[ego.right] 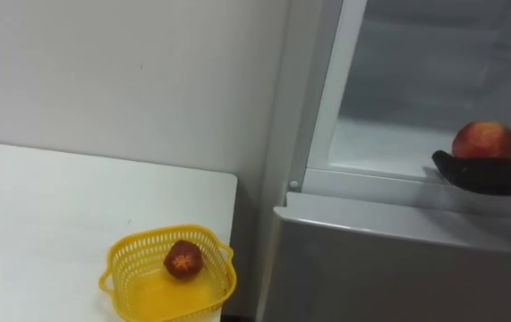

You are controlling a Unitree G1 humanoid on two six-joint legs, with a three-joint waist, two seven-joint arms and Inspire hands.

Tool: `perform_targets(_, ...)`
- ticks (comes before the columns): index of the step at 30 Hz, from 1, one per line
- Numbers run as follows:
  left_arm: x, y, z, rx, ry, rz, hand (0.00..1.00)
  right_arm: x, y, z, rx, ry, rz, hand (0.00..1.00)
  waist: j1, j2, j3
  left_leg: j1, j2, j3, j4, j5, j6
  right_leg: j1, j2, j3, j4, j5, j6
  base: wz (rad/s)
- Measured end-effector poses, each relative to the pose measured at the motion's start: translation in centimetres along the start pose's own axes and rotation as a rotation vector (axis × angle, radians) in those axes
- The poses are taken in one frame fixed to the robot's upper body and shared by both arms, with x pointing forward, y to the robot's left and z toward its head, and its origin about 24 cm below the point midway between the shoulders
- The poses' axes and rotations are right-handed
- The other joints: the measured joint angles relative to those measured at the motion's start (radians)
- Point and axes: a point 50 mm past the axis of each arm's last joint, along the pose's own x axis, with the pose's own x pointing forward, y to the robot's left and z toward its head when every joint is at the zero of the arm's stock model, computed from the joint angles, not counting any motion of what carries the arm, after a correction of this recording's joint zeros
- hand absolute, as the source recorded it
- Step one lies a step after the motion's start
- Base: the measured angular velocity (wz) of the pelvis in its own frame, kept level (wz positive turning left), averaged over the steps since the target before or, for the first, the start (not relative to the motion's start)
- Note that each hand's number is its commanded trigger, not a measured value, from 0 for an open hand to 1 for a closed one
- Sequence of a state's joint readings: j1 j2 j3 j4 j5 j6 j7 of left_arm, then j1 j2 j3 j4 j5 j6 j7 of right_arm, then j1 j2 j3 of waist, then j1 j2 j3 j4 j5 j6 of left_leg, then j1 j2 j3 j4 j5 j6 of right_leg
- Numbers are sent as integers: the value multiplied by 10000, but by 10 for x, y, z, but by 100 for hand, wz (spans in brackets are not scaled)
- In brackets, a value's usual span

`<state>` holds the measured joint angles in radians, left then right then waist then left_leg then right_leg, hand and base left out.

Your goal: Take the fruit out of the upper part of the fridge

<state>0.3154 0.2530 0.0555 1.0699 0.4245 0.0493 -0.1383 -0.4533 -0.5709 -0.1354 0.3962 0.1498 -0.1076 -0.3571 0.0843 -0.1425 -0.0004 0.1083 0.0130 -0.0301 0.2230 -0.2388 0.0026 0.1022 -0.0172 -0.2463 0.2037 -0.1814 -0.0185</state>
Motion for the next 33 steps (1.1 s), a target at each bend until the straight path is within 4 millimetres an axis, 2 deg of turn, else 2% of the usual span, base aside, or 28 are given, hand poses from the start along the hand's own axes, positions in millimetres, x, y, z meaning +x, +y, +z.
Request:
perform_targets(4, -1, 1, -4, -1, 186, 50, 0, 6, 1, -6, -77, 439, -127, 0, 21, -13, -7, -177, -40, -84, 64, -1, 1, -67, -17, -32, -1, -23, -1, 8)
perform_targets(7, -1, 1, -5, 1, 196, 52, 0, 9, -2, -4, -62, 435, -290, 0, 47, -23, -17, -392, -49, -132, 137, -1, 2, -217, -21, -58, 21, -23, -3, 6)
perform_targets(11, -1, 1, -5, 17, 208, 36, 0, 17, 3, -3, 339, 750, -404, 0, 65, -4, -18, -624, -39, -145, 239, 0, 0, -491, -27, -108, 172, -22, -11, 0)
perform_targets(19, -1, 1, -6, 18, 398, 58, 0, 21, -3, -11, 419, 1181, -573, 0, 19, 79, 41, -771, -73, -286, 269, -1, 1, -530, -78, -305, 166, -20, -14, 5)
perform_targets(22, -1, 2, -5, 18, 419, 104, 0, 21, -4, -12, 312, 1252, -383, 0, 22, 91, 31, -802, -75, -294, 228, -2, 1, -534, -80, -327, 166, -20, -13, 2)
perform_targets(26, -1, 3, -4, 58, 435, 248, 0, 23, -6, -19, 381, 1565, -259, 0, 69, 118, -38, -785, -76, -302, 212, -1, 1, -519, -82, -332, 166, -19, -15, 0)
perform_targets(31, -1, 6, 0, 65, 251, 469, 0, 27, -6, -21, 332, 1761, 53, 0, 72, 115, -39, -787, -82, -314, 223, 1, 3, -522, -92, -323, 183, -12, -24, 0)
perform_targets(32, -2, 7, 1, 71, 172, 505, 0, 28, -7, -20, 325, 1775, 144, 29, 64, 113, -39, -791, -82, -314, 223, 2, 3, -524, -91, -323, 183, -11, -26, 0)
perform_targets(33, -2, 7, 3, 74, 93, 540, 0, 28, -7, -20, 316, 1772, 223, 63, 61, 111, -38, -793, -81, -309, 223, 3, 2, -526, -90, -324, 183, -11, -26, 0)
